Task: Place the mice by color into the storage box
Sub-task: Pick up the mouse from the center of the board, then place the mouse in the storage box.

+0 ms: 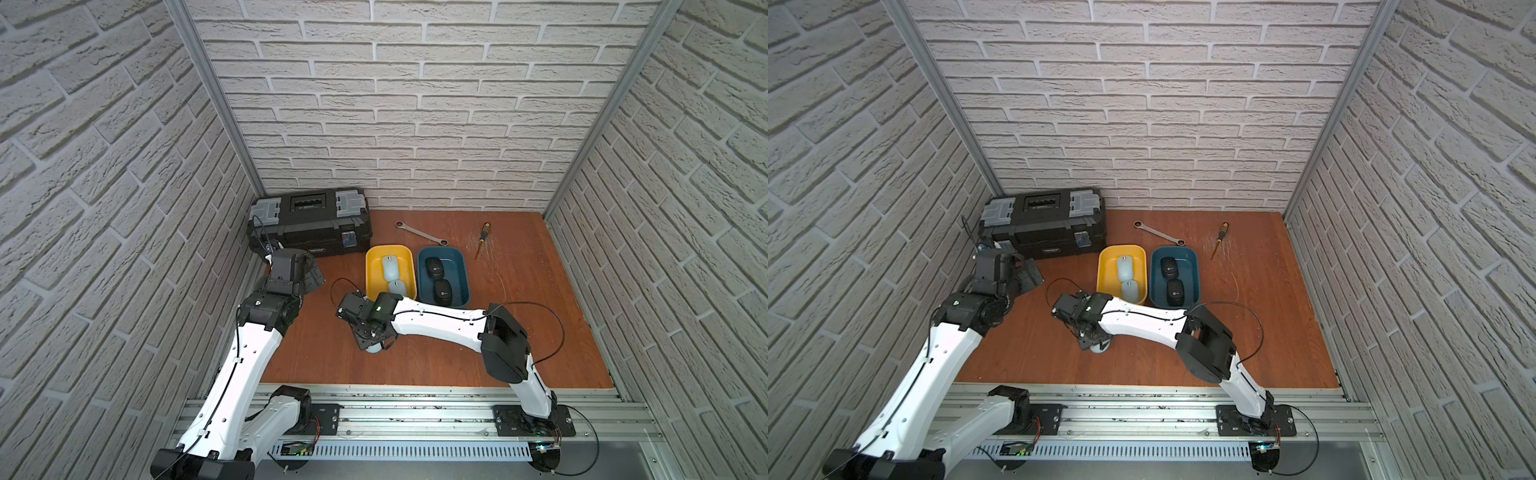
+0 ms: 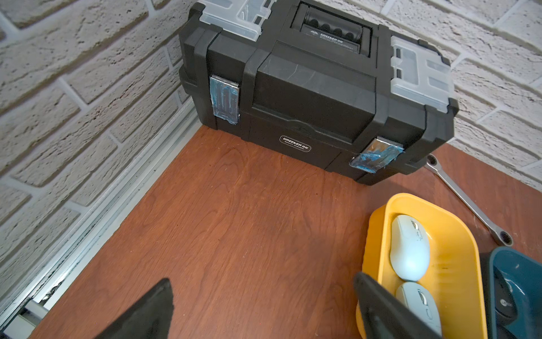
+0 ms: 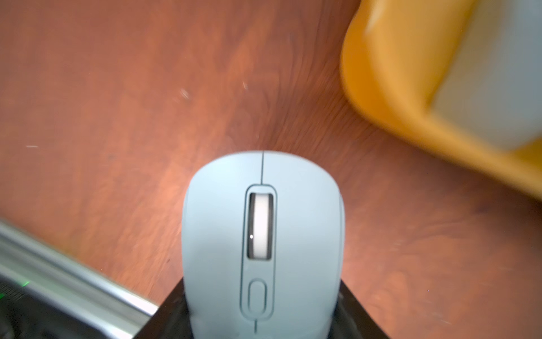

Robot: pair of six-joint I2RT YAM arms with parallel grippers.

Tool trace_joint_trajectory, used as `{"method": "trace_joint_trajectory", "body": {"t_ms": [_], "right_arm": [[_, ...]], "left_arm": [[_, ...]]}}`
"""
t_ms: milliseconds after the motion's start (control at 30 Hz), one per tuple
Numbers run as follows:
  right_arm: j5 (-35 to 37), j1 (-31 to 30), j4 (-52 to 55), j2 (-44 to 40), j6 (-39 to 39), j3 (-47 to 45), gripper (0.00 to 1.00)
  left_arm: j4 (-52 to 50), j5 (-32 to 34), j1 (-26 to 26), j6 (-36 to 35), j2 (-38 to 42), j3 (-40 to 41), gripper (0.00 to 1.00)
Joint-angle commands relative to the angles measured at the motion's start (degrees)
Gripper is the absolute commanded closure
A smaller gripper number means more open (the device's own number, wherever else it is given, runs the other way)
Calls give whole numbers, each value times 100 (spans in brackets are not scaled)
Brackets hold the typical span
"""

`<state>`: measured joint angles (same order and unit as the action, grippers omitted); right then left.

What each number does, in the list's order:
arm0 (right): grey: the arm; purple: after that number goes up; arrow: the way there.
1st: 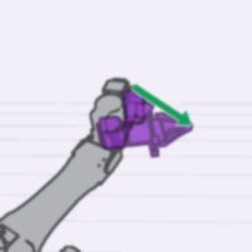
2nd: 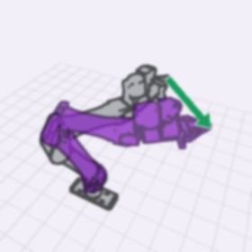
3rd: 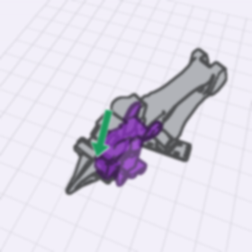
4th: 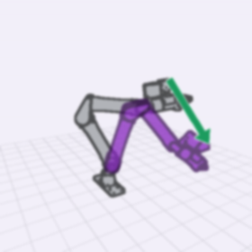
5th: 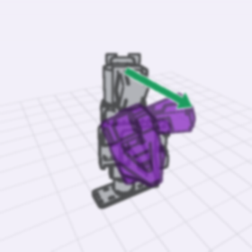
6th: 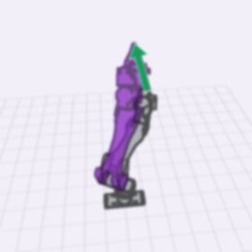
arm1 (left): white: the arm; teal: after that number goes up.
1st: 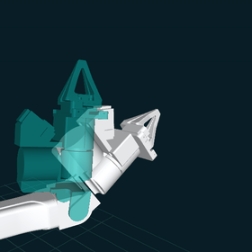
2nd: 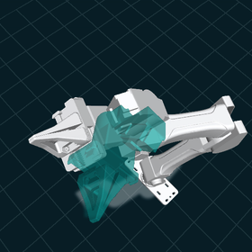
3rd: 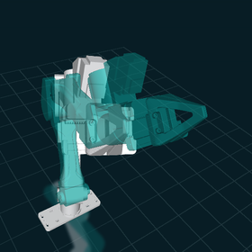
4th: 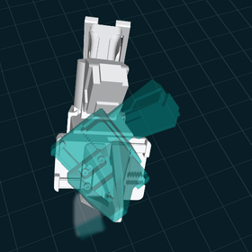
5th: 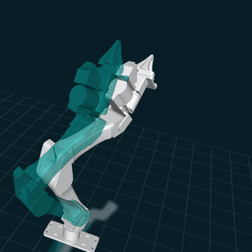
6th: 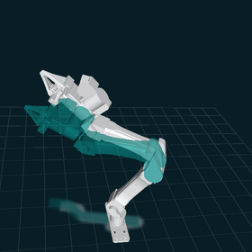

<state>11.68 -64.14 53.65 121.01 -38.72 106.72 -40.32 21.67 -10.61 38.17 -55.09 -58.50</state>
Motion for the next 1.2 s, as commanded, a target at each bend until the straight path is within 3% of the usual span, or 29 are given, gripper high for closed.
{"method": "trace_joint_trajectory", "body": {"t_ms": [0, 133, 267, 433, 633, 1167], "right_arm": [[747, -12, 257, -619, 659, 506, 57], [1411, 101, -42, -1032, 1336, 561, 55], [1473, 514, -373, -1026, 1807, 641, 55], [1047, 1198, -854, -807, 1956, 660, 55], [679, 1823, -984, 158, 2197, 1192, 55], [-194, 2239, -1121, 1287, 2040, 1707, 55]], "left_arm": [[56, -18, 32, 23, -78, -92, 2], [-70, -23, 33, 6, -267, -234, 2], [-83, -117, 24, 63, -447, -350, 2], [-77, -168, 19, 102, -648, -450, 2], [-10, -193, -19, 52, -1035, -597, 2], [160, -238, -97, -9, -1489, -714, 2]]}}
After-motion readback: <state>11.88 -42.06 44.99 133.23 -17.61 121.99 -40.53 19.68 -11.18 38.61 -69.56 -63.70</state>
